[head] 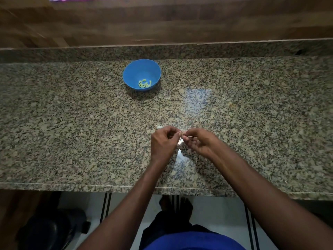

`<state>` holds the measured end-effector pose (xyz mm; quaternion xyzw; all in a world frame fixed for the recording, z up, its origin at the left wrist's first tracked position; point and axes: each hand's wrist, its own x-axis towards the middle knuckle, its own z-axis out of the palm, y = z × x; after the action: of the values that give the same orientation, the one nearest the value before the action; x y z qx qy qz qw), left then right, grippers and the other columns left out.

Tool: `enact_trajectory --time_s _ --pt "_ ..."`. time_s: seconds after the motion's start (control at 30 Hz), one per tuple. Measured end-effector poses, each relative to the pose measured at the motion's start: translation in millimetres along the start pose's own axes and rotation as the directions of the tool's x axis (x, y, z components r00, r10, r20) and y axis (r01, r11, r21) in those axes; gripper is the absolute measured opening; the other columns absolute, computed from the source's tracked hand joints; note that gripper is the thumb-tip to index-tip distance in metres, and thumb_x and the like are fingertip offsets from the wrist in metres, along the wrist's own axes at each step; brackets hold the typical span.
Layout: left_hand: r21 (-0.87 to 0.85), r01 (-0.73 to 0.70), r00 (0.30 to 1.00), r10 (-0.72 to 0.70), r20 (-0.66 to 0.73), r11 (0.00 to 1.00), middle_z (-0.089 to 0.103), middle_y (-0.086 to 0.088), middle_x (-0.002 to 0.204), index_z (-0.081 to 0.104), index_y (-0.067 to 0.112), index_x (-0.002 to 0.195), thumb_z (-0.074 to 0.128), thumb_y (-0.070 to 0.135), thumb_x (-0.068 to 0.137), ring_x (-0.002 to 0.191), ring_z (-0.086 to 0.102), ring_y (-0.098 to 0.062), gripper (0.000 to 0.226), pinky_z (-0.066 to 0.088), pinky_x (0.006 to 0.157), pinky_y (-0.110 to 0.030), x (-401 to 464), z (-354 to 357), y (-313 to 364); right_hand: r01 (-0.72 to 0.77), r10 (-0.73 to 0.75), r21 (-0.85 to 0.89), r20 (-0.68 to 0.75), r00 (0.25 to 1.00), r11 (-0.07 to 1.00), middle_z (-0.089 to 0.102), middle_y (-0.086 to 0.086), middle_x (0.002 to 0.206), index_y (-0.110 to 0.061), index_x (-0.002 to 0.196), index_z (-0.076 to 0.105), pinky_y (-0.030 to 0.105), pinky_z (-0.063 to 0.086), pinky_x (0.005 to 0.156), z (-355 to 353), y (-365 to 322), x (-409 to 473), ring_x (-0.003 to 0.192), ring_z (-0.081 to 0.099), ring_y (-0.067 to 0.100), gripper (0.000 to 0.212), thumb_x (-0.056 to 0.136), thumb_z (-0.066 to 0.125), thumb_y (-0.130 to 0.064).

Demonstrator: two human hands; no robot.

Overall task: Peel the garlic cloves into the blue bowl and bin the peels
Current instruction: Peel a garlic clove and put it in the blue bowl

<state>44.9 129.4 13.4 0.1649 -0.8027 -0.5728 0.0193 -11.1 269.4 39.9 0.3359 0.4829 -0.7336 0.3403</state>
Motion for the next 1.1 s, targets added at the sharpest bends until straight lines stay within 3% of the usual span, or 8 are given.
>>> enact_trajectory --time_s 0.1,0.2,0.3,0.4,0.5,0.6,1.0,1.1 --pt "-0.14 0.193 0.98 -0.185 0.069 0.971 0.077 -0.009 0.086 0.075 0.007 0.093 0.076 0.013 0.091 0.078 0.074 -0.021 0.006 0.064 0.072 -0.032 12.5 -5.7 1.0 0.006 -0.006 0.014 0.022 1.0 1.0 0.067 0.023 0.096 0.011 0.11 0.063 0.024 0.062 0.062 -3.9 0.7 6.3 0.07 0.07 0.021 0.018 0.092 0.058 0.012" --pt "-0.404 0.536 0.844 -0.484 0.232 0.741 0.075 -0.019 0.09 0.071 -0.004 0.094 0.071 0.0 0.091 0.073 0.072 -0.022 0.005 0.063 0.071 -0.029 21.5 -13.2 6.7 0.188 -0.179 -0.157 0.072 0.981 0.97 0.071 0.02 0.097 0.008 0.106 0.066 0.028 0.063 0.073 -8.6 7.3 9.4 0.076 0.072 0.023 0.013 0.092 0.064 0.007" --pt "-0.418 0.66 0.749 -0.586 0.308 0.624 0.074 -0.019 0.081 0.067 -0.01 0.095 0.064 -0.004 0.095 0.065 0.071 -0.022 0.006 0.062 0.065 -0.027 22.9 -15.2 9.7 0.496 -0.512 -0.531 0.13 0.849 0.687 0.074 0.017 0.088 0.001 0.094 0.071 0.034 0.064 0.069 -8.2 15.6 7.8 0.073 0.075 0.025 0.006 0.089 0.072 0.004" --pt "-0.41 0.705 0.708 -0.612 0.353 0.578 0.074 -0.018 0.073 0.066 -0.01 0.096 0.06 -0.005 0.097 0.062 0.071 -0.021 0.008 0.062 0.059 -0.025 26.1 -14.9 10.0 0.571 -0.672 -0.675 0.149 0.725 0.467 0.073 0.008 0.08 -0.005 0.088 0.072 0.031 0.063 0.062 -3.2 23.8 7.5 0.067 0.075 0.019 0.008 0.088 0.073 0.003" --pt "-0.416 0.69 0.724 -0.579 0.376 0.593 0.071 -0.016 0.08 0.067 -0.007 0.095 0.059 -0.003 0.098 0.065 0.066 -0.017 0.009 0.058 0.062 -0.022 29.1 -13.9 10.3 0.496 -0.532 -0.418 0.037 0.846 0.761 0.073 0.019 0.089 0.006 0.092 0.067 0.032 0.064 0.067 -0.5 23.4 6.0 0.071 0.075 0.024 0.005 0.089 0.071 0.006" --pt "-0.423 0.627 0.779 -0.535 0.327 0.654 0.07 -0.014 0.089 0.068 -0.005 0.099 0.061 0.001 0.099 0.069 0.064 -0.015 0.01 0.056 0.066 -0.024 30.6 -11.0 4.3 0.213 -0.214 -0.035 -0.013 0.977 0.976 0.071 0.022 0.096 0.007 0.096 0.065 0.028 0.064 0.072 3.3 17.3 5.8 0.077 0.073 0.024 0.005 0.091 0.064 0.009" --pt "-0.379 0.544 0.829 -0.411 0.378 0.749 0.069 -0.006 0.085 0.069 0.005 0.096 0.057 0.003 0.102 0.07 0.06 -0.011 0.014 0.052 0.063 -0.023 29.5 -14.7 0.0 -0.073 0.064 0.083 0.11 0.992 0.994 0.067 0.02 0.091 0.01 0.115 0.06 0.024 0.062 0.062 -4.1 10.2 19.5 0.07 0.068 0.021 0.021 0.096 0.051 0.008" --pt "-0.355 0.572 0.809 -0.438 0.392 0.739 0.07 -0.007 0.083 0.069 0.001 0.098 0.056 0.003 0.102 0.067 0.061 -0.012 0.013 0.053 0.062 -0.022 27.6 -15.9 2.2 0.058 -0.052 -0.084 0.072 0.996 0.995 0.068 0.022 0.099 0.011 0.113 0.061 0.026 0.063 0.069 -3.9 12.8 16.3 0.078 0.07 0.023 0.018 0.097 0.055 0.006"
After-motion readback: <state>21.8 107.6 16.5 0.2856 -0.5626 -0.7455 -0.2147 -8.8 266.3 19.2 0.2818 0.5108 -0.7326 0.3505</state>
